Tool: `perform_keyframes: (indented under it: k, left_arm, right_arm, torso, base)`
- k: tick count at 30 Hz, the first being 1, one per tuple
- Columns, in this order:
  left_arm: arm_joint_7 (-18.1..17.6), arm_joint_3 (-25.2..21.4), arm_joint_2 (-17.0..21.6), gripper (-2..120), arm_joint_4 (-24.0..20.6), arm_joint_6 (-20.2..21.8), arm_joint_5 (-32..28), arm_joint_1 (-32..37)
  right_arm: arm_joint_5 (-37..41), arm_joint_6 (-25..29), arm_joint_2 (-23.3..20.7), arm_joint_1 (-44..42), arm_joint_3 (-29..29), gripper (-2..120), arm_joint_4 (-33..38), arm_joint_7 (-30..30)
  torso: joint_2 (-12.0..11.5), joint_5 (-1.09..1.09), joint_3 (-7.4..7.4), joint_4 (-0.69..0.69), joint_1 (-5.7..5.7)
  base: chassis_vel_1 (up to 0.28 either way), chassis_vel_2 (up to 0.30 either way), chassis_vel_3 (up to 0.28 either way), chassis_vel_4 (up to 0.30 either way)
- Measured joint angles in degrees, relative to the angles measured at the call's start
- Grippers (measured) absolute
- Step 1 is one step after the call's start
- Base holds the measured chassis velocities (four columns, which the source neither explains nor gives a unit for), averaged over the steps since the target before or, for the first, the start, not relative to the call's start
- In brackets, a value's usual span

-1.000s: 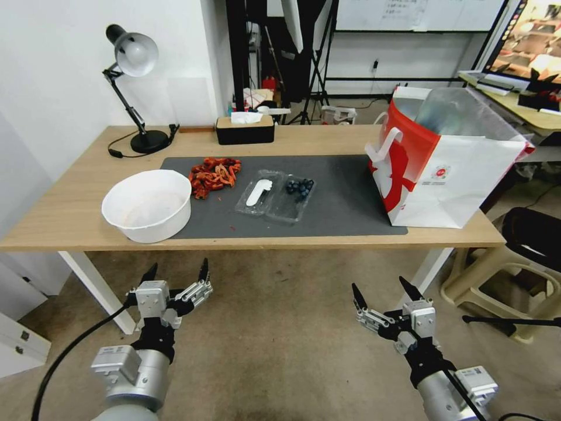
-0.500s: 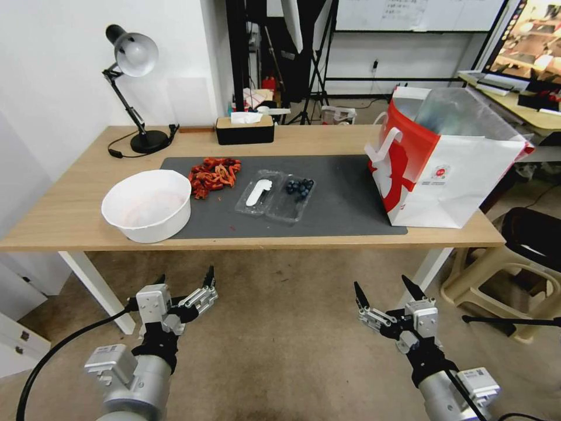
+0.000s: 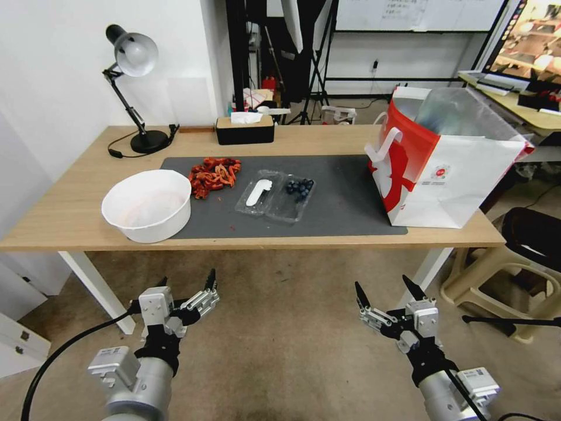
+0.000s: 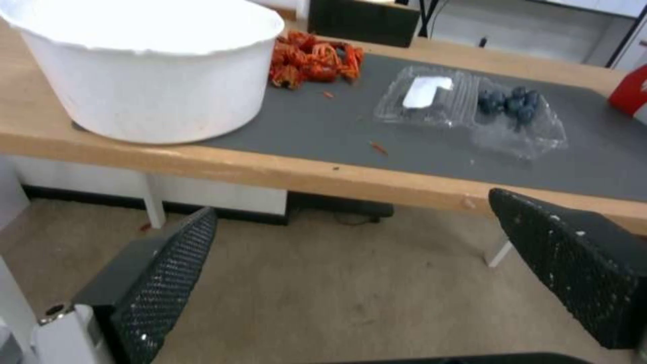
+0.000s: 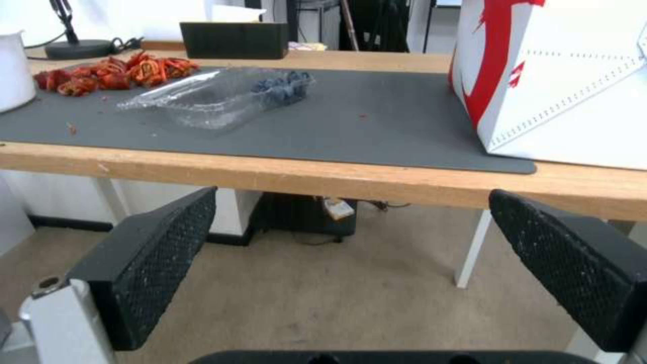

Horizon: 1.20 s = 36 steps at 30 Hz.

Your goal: Close the takeout container lid, then place the container into the takeout bag.

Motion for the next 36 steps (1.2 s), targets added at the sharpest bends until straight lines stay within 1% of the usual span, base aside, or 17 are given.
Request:
perform_keyframes:
  k: [7,10,12,15,16,18,19,21,22,24,26,28,29,32,33,34,36]
  left_arm:
    - [0.24,0.57,-0.11,100,1.33,-0.05,0.39,-0.55]
    - [0.31,0.9,0.43,100,2.29,-0.41,0.33,-1.44]
    - [0.34,0.92,0.54,100,2.44,-0.47,0.28,-1.61]
    - [0.45,0.76,0.57,100,2.78,-0.99,0.22,-1.73]
    - [0.45,0.76,0.57,100,2.78,-0.99,0.22,-1.73]
    - [0.46,0.6,0.33,100,2.85,-1.18,0.3,-1.75]
    - [0.46,0.6,0.33,100,2.85,-1.18,0.3,-1.75]
    - [0.54,0.55,0.01,100,3.06,-1.24,0.75,-1.75]
    - [0.54,0.55,0.01,100,3.06,-1.24,0.75,-1.75]
    - [0.67,0.58,-0.38,100,3.39,-1.44,1.25,-1.75]
    - [0.78,0.61,-0.54,100,3.53,-1.55,1.45,-1.76]
    - [0.95,0.74,-1.03,100,3.87,-1.88,1.96,-1.72]
    - [0.95,0.74,-1.03,100,3.87,-1.88,1.96,-1.72]
    - [1.06,0.7,-1.35,100,4.09,-2.1,2.18,-1.59]
    - [1.08,0.66,-1.37,100,4.09,-2.12,2.22,-1.56]
    - [1.08,0.66,-1.37,100,4.09,-2.12,2.22,-1.56]
    - [1.12,0.39,-1.42,100,4.2,-2.2,2.29,-1.46]
  right_arm:
    - [0.48,0.28,-0.19,0.37,-0.02,100,-0.22,0.14]
    - [1.2,0.41,-0.26,1.23,-0.05,100,-0.24,0.55]
    - [1.51,0.39,-0.44,1.56,-0.08,100,-0.28,0.71]
    - [3.87,-1.6,-2.78,5.02,-0.72,100,-0.97,1.87]
    - [3.87,-1.6,-2.78,5.02,-0.72,100,-0.97,1.87]
    - [6.19,-3.43,-5.09,8.31,-1.51,100,-1.77,3.01]
    - [6.19,-3.43,-5.09,8.31,-1.51,100,-1.77,3.01]
    - [8.62,-5.47,-7.59,12.64,-2.42,100,-2.45,4.16]
    - [8.62,-5.47,-7.59,12.64,-2.42,100,-2.45,4.16]
    - [11.05,-7.35,-10.07,17.81,-3.61,100,-3.74,5.4]
    - [11.94,-7.9,-10.77,19.36,-4.12,100,-4.26,5.76]
    - [14.1,-9.44,-12.36,23.7,-6.6,100,-6.27,7.3]
    - [14.1,-9.44,-12.36,23.7,-6.6,100,-6.27,7.3]
    - [14.92,-11.76,-13.79,30.46,-12.28,100,-10.49,10.98]
    - [15.17,-12.2,-14.02,31.73,-13.47,100,-11.23,11.77]
    - [15.17,-12.2,-14.02,31.73,-13.47,100,-11.23,11.77]
    - [16.35,-14.18,-14.87,37.86,-18.41,100,-14.25,15.71]
  torso:
    - [0.0,0.0,0.0,0.0,0.0]
    - [0.0,0.0,0.0,0.0,0.0]
    - [0.0,-0.01,0.0,-0.02,0.0]
    - [0.0,0.0,0.0,0.01,0.0]
    - [0.0,0.0,0.0,0.01,0.0]
    - [0.0,0.01,0.0,0.0,0.0]
    - [0.0,0.01,0.0,0.0,0.0]
    - [0.0,0.01,0.0,0.0,0.0]
    - [0.0,0.01,0.0,0.0,0.0]
    - [0.0,0.01,0.0,0.01,0.0]
    - [0.0,0.0,0.01,0.01,0.0]
    - [0.0,-0.01,0.01,0.0,0.0]
    - [0.0,-0.01,0.01,0.0,0.0]
    - [0.0,0.0,0.01,0.0,0.0]
    - [0.0,0.0,0.01,0.0,0.0]
    - [0.0,0.0,0.01,0.0,0.0]
    - [0.0,0.0,0.01,0.0,0.0]
  base:
    - [0.0,0.0,0.0,0.0]
    - [0.0,0.0,0.0,0.0]
    - [0.0,0.0,0.0,0.0]
    - [0.0,0.0,0.0,0.0]
    - [0.0,0.0,0.0,0.0]
    - [0.0,0.0,0.0,0.0]
    - [0.0,0.0,0.0,0.0]
    - [0.0,0.0,0.0,0.0]
    - [0.0,0.0,0.0,0.0]
    - [0.0,0.0,0.0,0.0]
    - [0.0,0.0,0.0,0.0]
    - [0.0,0.0,0.0,0.0]
    - [0.0,0.0,0.0,0.0]
    - [0.0,0.0,0.0,0.0]
    - [0.0,0.0,0.0,0.0]
    - [0.0,0.0,0.0,0.0]
    - [0.0,0.0,0.0,0.0]
